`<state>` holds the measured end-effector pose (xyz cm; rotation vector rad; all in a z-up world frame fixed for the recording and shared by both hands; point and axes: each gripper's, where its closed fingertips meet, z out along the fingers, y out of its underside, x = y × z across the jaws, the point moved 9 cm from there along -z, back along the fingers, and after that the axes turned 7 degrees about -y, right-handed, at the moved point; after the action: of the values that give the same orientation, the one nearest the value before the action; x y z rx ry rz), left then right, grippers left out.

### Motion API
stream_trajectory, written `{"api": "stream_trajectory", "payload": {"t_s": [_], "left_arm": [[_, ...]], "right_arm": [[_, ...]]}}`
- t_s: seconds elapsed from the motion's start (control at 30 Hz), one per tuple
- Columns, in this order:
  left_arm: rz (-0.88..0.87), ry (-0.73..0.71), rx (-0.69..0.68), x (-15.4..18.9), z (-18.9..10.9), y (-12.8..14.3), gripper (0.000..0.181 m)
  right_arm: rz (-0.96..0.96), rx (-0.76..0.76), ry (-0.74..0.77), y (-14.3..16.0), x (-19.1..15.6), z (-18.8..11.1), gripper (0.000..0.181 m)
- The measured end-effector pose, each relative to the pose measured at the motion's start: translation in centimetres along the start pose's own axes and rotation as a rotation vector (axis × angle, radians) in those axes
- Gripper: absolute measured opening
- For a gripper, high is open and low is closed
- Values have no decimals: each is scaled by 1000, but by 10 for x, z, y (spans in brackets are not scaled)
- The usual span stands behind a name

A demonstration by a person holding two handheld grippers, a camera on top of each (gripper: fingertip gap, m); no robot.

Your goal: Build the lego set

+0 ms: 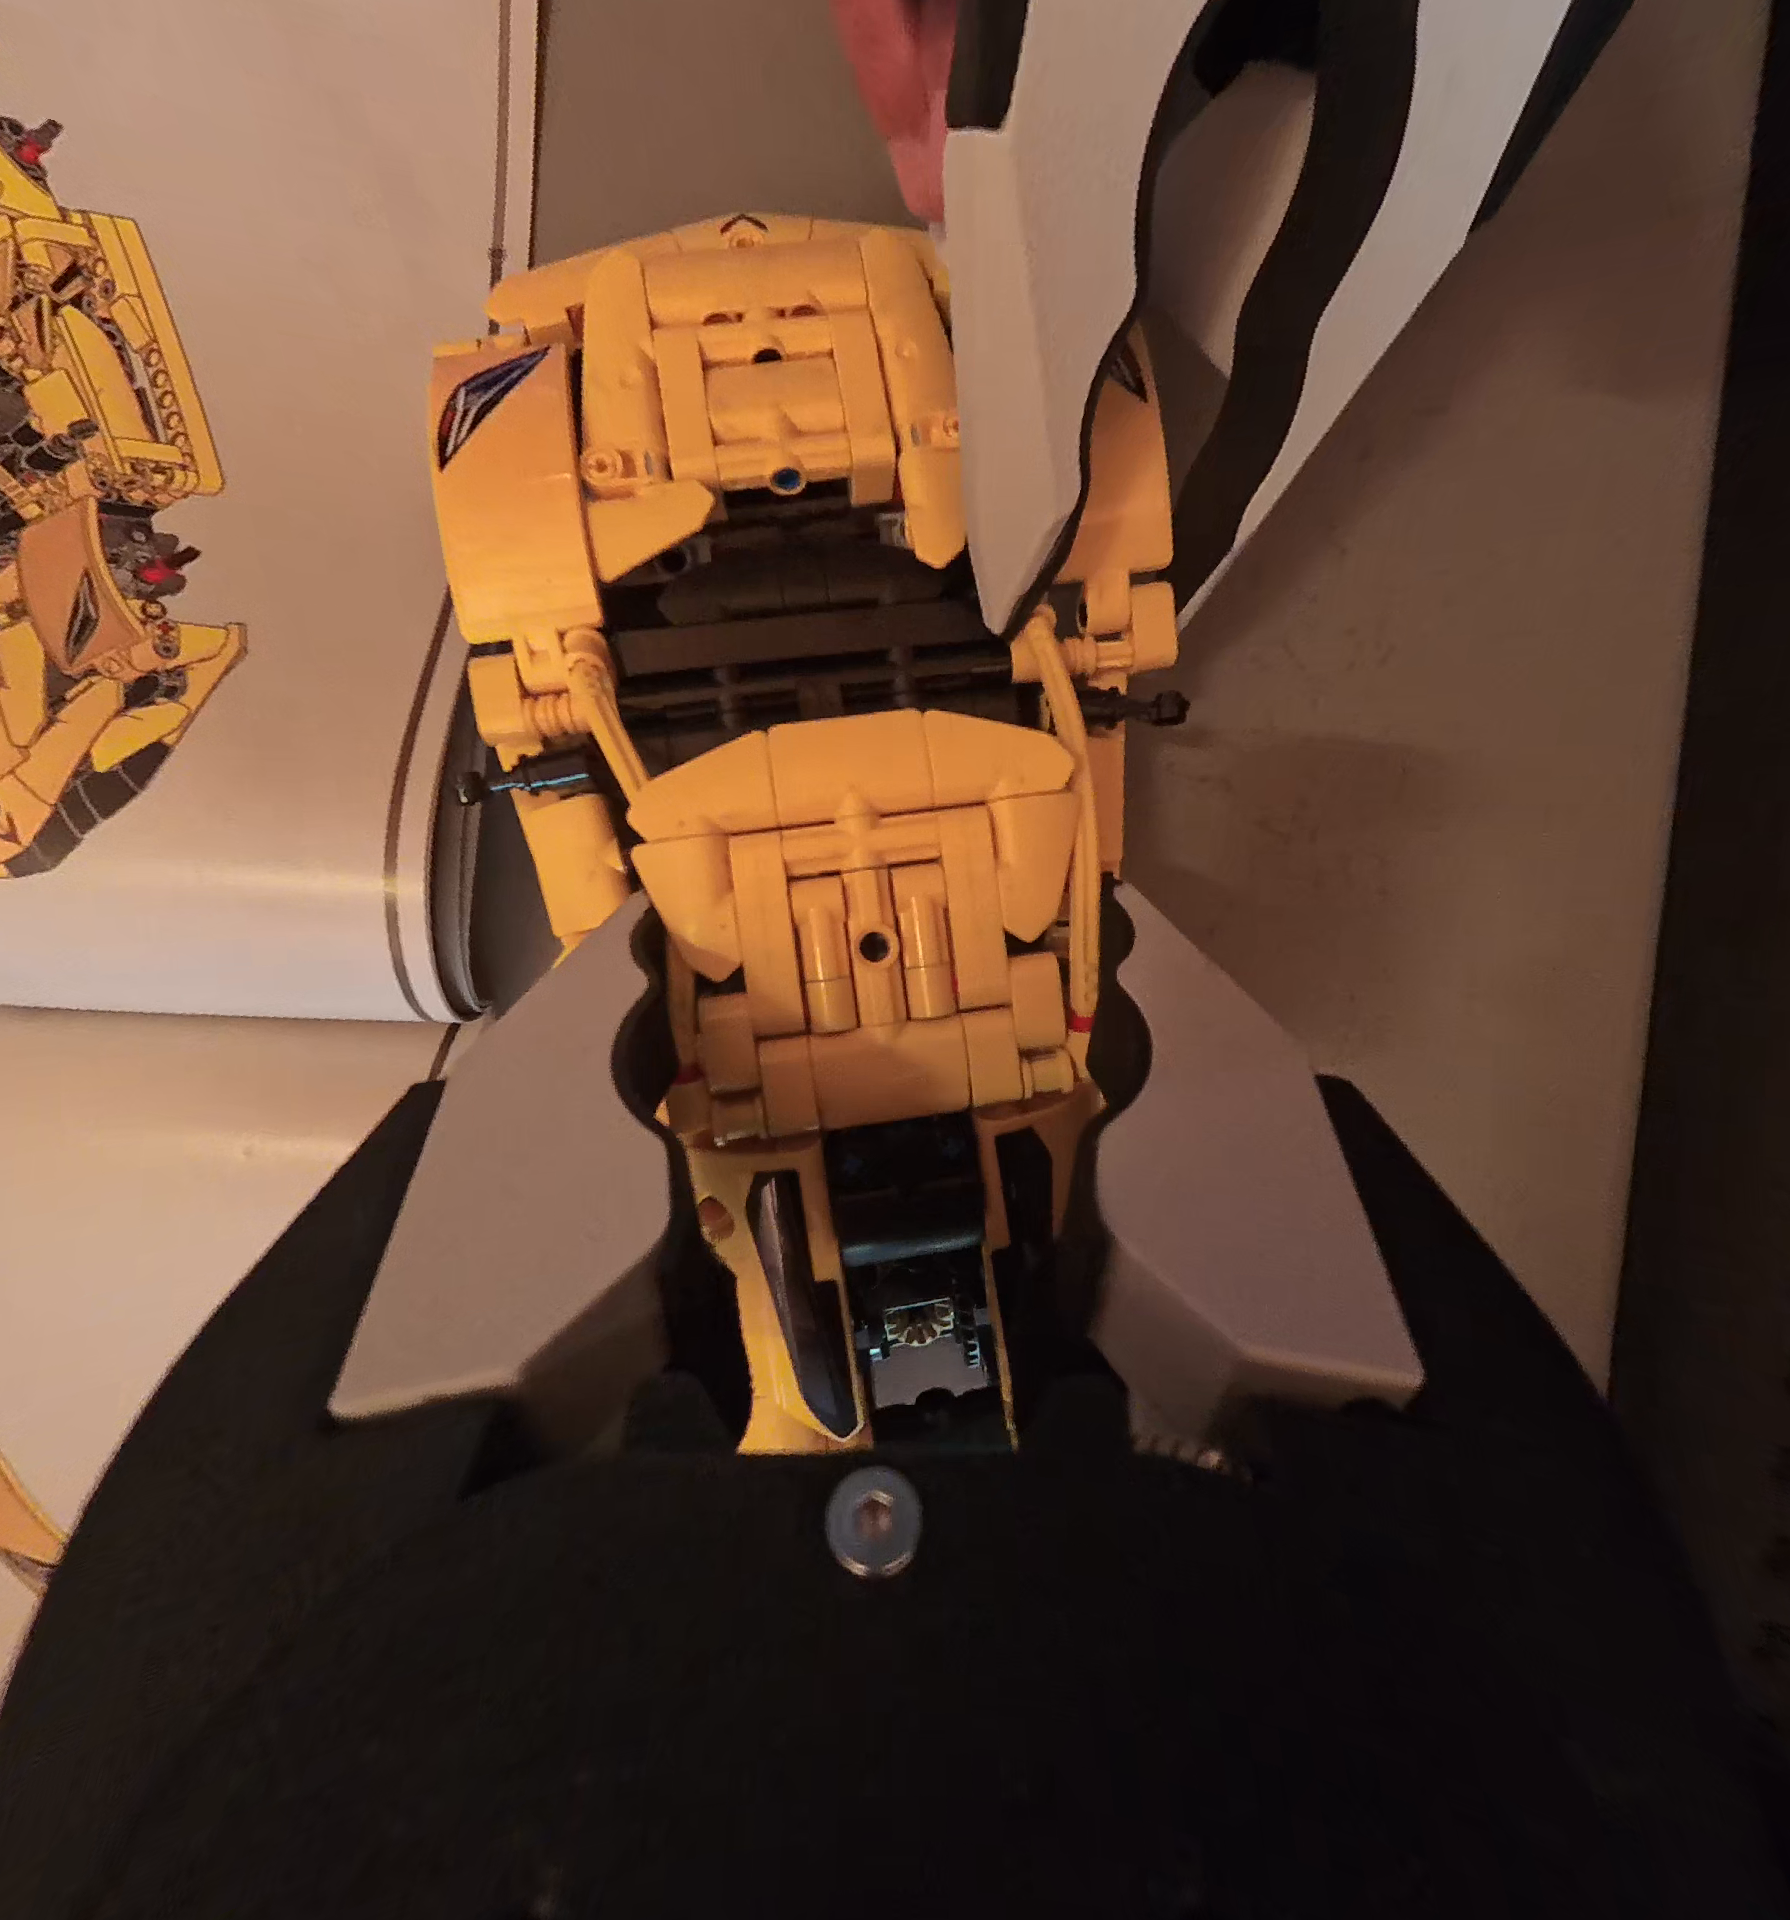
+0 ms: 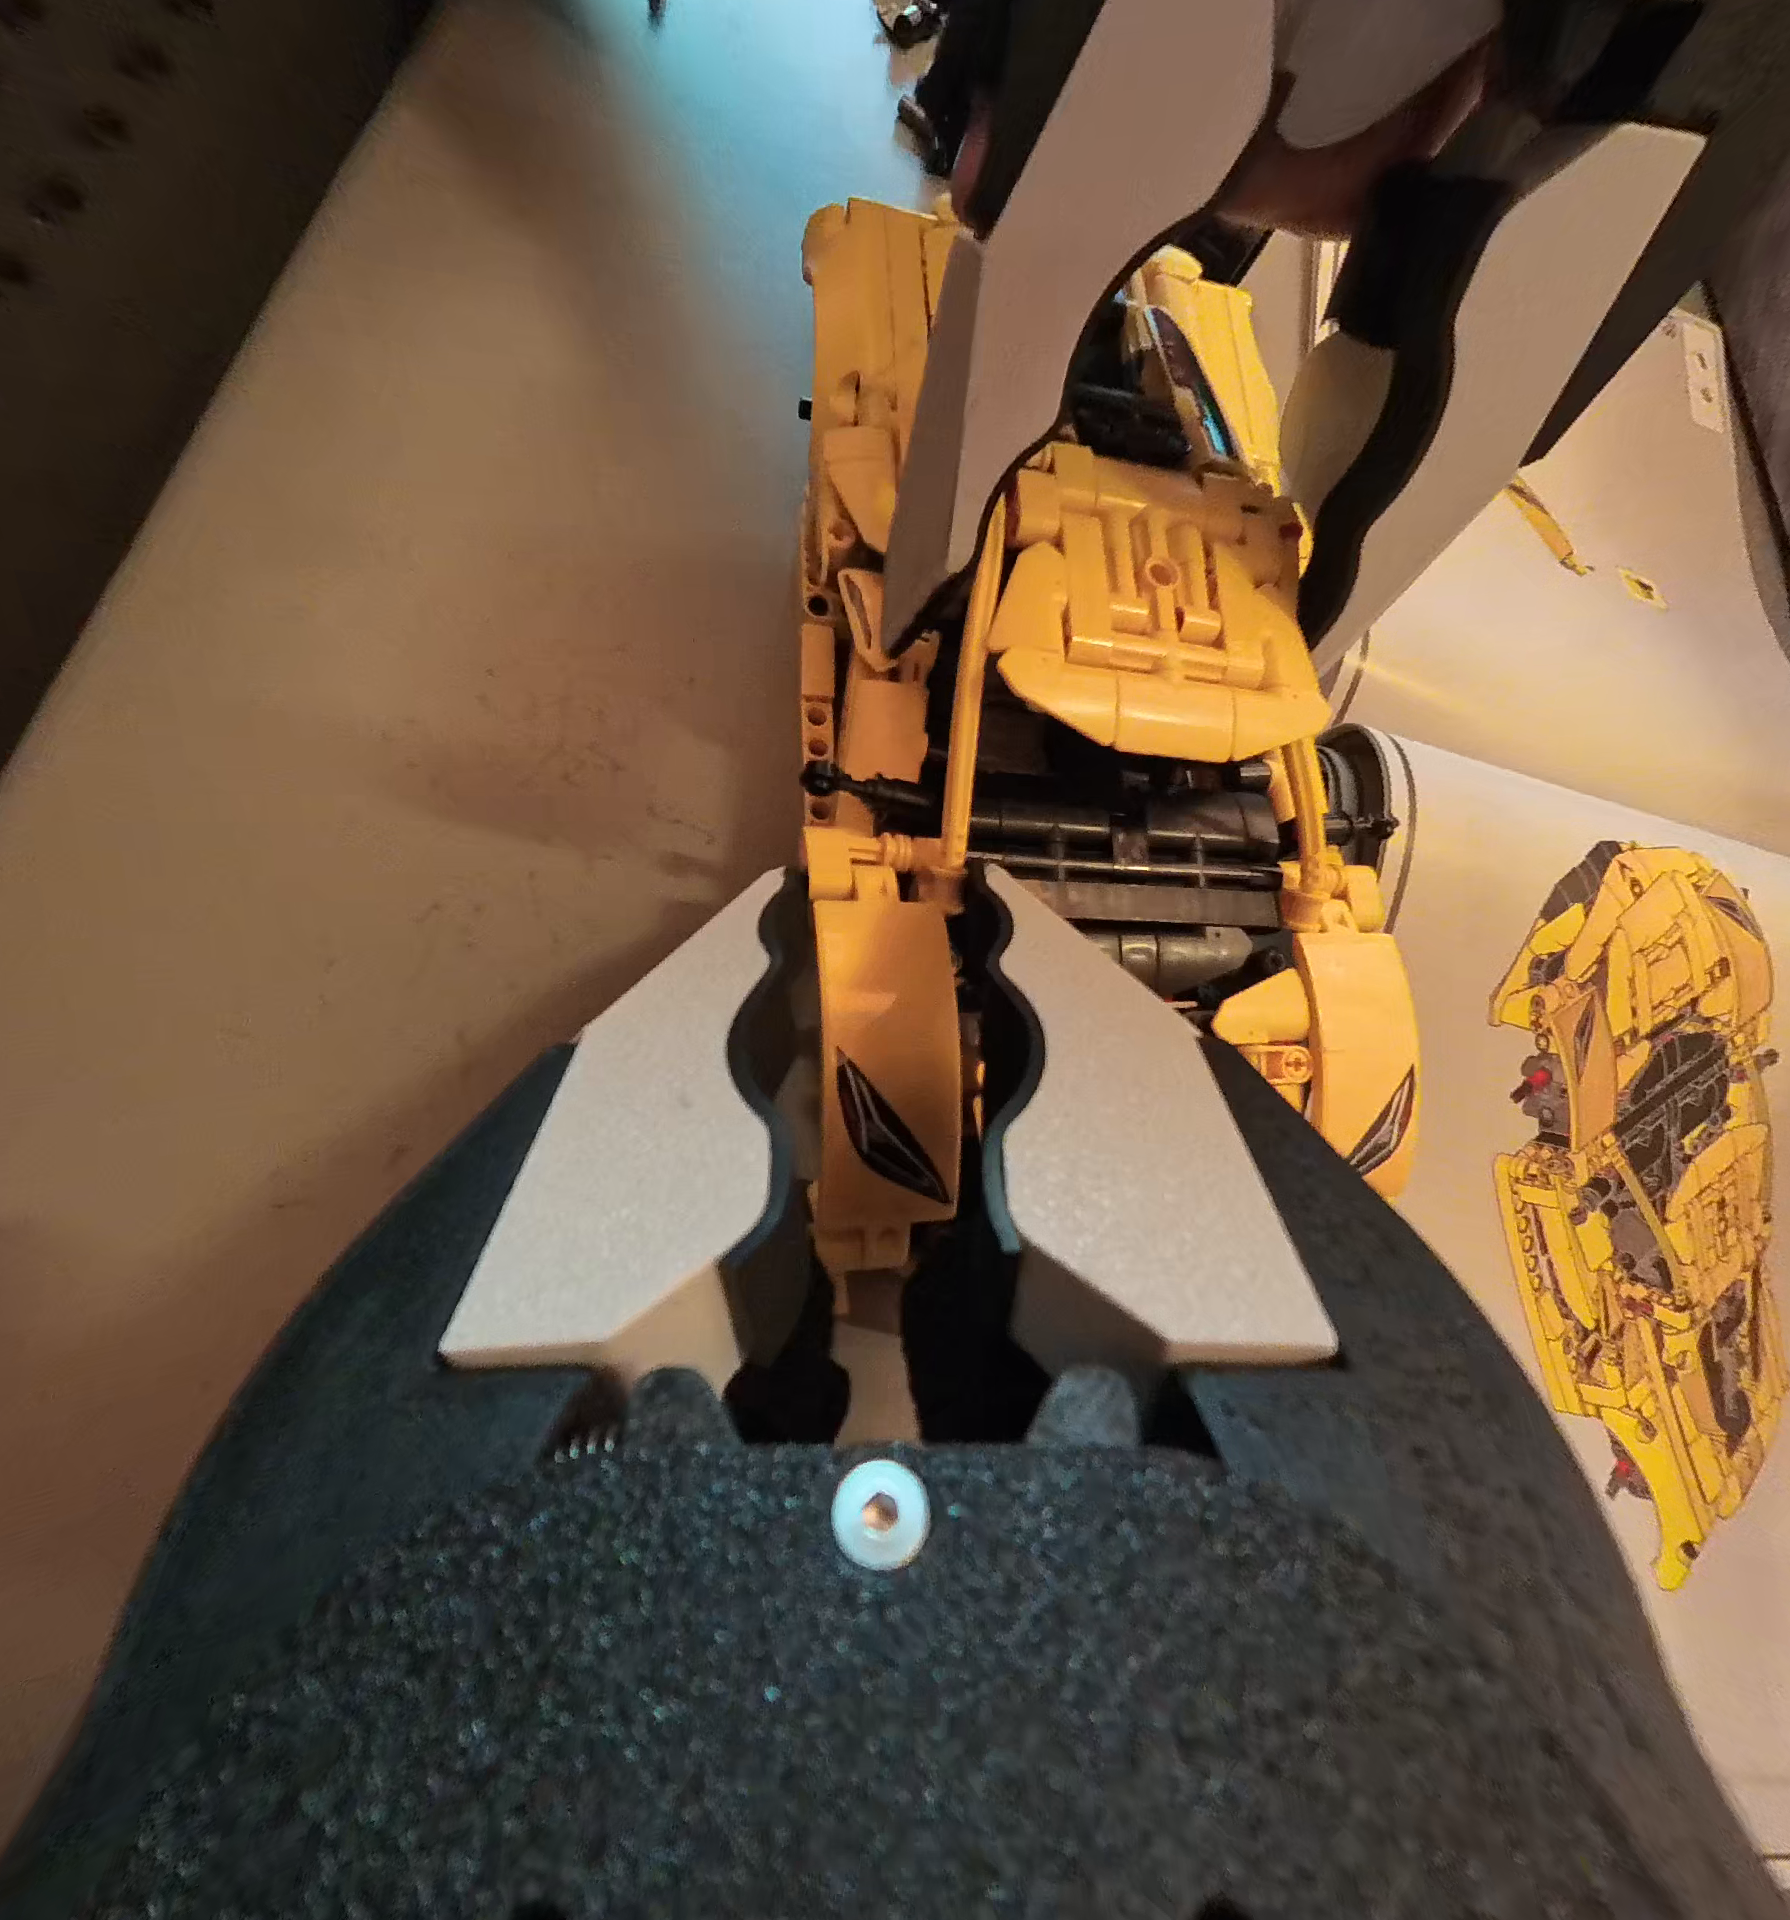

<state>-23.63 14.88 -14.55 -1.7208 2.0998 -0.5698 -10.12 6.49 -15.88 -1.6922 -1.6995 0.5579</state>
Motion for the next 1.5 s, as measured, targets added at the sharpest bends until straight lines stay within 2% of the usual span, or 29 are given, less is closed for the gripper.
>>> {"api": "stream_trajectory", "payload": {"t_s": [0.47, 0.63, 0.9, 1.07, 1.17, 1.3, 1.43, 1.5], "left_arm": [[-26, 1, 10, -1, 1, 1, 80], [-29, 2, 14, -1, 1, 1, 80], [-45, 7, 17, -1, 2, 1, 80], [-60, 5, 16, -1, 2, 1, 80], [-64, 5, 16, -1, 2, 1, 79], [-65, 7, 16, -1, 3, 1, 79], [-65, 9, 16, -1, 3, 1, 79], [-65, 8, 12, -1, 3, 1, 79]], "right_arm": [[27, 51, 27, 3, -1, 0, 31], [-4, 33, 80, 5, -6, -2, 29], [73, 32, 57, 4, -4, -2, 29], [-7, 1, 157, 4, -12, 1, 30], [18, 3, 175, 4, -12, 2, 30], [30, -12, 155, 3, -11, 1, 30], [127, 71, 47, 8, -2, -3, 29], [113, 82, 38, 10, -1, -3, 29]]}}
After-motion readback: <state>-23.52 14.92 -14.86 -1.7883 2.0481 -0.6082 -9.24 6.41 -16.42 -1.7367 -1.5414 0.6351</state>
